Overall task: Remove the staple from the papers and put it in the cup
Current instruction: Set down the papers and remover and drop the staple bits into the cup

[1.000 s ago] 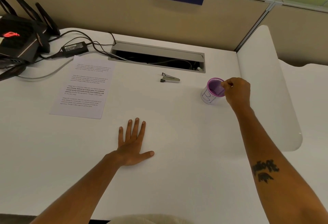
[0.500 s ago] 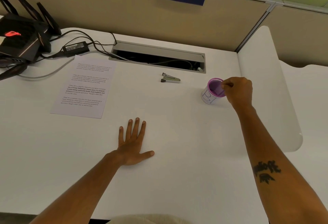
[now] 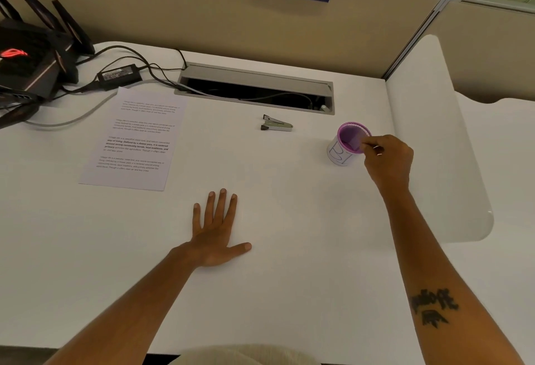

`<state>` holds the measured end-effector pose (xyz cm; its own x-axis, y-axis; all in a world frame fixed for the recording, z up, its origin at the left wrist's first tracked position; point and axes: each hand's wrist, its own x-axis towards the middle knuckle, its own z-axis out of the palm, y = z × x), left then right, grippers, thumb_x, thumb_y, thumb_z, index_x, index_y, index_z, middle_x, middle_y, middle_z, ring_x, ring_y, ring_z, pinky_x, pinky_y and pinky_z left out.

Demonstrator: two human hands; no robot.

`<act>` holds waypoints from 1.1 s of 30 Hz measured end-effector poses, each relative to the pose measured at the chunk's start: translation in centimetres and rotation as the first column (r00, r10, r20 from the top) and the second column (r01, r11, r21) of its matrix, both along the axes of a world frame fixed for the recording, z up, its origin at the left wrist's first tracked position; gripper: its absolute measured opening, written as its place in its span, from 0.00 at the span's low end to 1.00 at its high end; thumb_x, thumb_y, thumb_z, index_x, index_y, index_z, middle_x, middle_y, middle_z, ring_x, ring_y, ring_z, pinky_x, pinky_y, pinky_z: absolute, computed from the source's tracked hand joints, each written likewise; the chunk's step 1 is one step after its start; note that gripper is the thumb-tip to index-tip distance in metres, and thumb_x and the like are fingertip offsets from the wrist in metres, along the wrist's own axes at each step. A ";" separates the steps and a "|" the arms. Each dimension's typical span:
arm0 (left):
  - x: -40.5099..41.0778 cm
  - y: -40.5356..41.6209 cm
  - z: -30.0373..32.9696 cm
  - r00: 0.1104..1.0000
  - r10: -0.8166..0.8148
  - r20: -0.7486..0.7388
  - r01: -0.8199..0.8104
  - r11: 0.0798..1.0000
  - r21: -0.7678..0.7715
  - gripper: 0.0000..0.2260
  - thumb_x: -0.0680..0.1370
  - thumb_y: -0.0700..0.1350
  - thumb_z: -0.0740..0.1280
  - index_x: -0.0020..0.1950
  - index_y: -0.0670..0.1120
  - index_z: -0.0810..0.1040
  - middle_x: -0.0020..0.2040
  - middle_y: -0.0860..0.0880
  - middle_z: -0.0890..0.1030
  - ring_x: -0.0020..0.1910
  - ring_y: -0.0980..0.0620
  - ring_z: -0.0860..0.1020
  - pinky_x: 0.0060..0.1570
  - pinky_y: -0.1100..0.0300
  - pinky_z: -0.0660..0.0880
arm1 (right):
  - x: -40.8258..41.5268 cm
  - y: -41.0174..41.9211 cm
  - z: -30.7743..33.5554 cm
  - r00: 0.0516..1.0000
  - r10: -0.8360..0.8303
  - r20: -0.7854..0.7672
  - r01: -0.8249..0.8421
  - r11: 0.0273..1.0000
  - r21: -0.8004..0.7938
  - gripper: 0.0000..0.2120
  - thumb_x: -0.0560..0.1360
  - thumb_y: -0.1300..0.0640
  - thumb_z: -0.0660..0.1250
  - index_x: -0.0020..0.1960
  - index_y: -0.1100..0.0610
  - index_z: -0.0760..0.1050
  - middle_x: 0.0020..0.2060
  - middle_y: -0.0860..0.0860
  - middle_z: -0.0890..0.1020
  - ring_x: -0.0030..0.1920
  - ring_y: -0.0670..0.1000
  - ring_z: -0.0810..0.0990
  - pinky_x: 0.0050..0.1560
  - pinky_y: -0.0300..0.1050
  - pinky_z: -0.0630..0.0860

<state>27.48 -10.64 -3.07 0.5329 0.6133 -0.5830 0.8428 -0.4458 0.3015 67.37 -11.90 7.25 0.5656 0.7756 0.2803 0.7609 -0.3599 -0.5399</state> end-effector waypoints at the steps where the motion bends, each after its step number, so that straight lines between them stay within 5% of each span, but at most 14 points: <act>1: 0.0 0.0 0.0 1.000 0.000 0.002 0.000 1.000 0.001 0.55 0.75 0.77 0.57 0.78 0.52 0.20 0.76 0.49 0.16 0.75 0.44 0.17 0.73 0.38 0.23 | -0.4 -0.7 -0.5 0.999 -0.019 -0.026 0.019 0.999 0.028 0.06 0.77 0.61 0.74 0.52 0.60 0.87 0.47 0.57 0.89 0.42 0.51 0.84 0.46 0.26 0.73; 6: -0.1 0.0 -0.2 1.000 0.003 0.012 -0.003 1.000 -0.002 0.55 0.75 0.77 0.57 0.77 0.53 0.19 0.76 0.49 0.16 0.75 0.44 0.17 0.74 0.38 0.23 | -3.9 -5.3 -4.5 0.985 -0.087 -0.147 0.096 0.994 0.058 0.08 0.77 0.65 0.71 0.53 0.59 0.87 0.47 0.55 0.86 0.41 0.52 0.83 0.45 0.24 0.72; 10: -0.1 0.0 -0.3 1.000 0.005 0.012 -0.004 1.000 -0.006 0.55 0.75 0.77 0.57 0.77 0.53 0.19 0.75 0.50 0.15 0.74 0.46 0.16 0.74 0.38 0.23 | -6.6 -9.1 -8.2 0.980 -0.133 -0.146 0.116 0.986 -0.118 0.13 0.78 0.63 0.72 0.62 0.60 0.83 0.55 0.59 0.82 0.56 0.61 0.81 0.56 0.54 0.80; 14: -0.1 0.0 -0.3 1.000 0.010 0.016 -0.010 1.000 -0.006 0.55 0.74 0.77 0.57 0.77 0.53 0.19 0.76 0.50 0.16 0.75 0.45 0.16 0.75 0.37 0.24 | -8.7 -11.5 -10.4 0.984 -0.175 -0.008 0.162 0.927 -0.337 0.24 0.79 0.51 0.71 0.72 0.59 0.75 0.69 0.60 0.75 0.68 0.65 0.72 0.63 0.65 0.74; 18: -0.1 0.0 -0.2 1.000 0.013 0.015 -0.013 1.000 -0.009 0.55 0.75 0.77 0.57 0.78 0.53 0.20 0.76 0.50 0.16 0.75 0.45 0.16 0.75 0.37 0.24 | -10.4 -11.2 -11.3 0.984 -0.143 0.108 0.178 0.864 -0.471 0.31 0.81 0.40 0.63 0.78 0.56 0.66 0.78 0.57 0.66 0.76 0.62 0.64 0.70 0.66 0.66; 26: 0.0 -0.1 -0.1 1.000 0.019 0.016 -0.019 1.000 -0.008 0.55 0.75 0.76 0.59 0.78 0.52 0.21 0.77 0.49 0.17 0.75 0.44 0.18 0.76 0.36 0.25 | -11.0 -9.3 -11.5 0.984 -0.071 0.161 0.145 0.849 -0.508 0.30 0.83 0.41 0.59 0.80 0.54 0.61 0.79 0.57 0.64 0.76 0.63 0.64 0.70 0.65 0.65; 33: -0.1 0.0 -0.1 1.000 0.013 0.017 -0.013 1.000 -0.009 0.55 0.75 0.76 0.58 0.78 0.52 0.20 0.76 0.49 0.16 0.75 0.44 0.18 0.76 0.36 0.25 | -9.7 -8.8 -10.9 0.974 -0.226 0.013 0.220 0.930 -0.296 0.21 0.80 0.50 0.70 0.71 0.54 0.77 0.68 0.53 0.77 0.70 0.60 0.71 0.67 0.62 0.67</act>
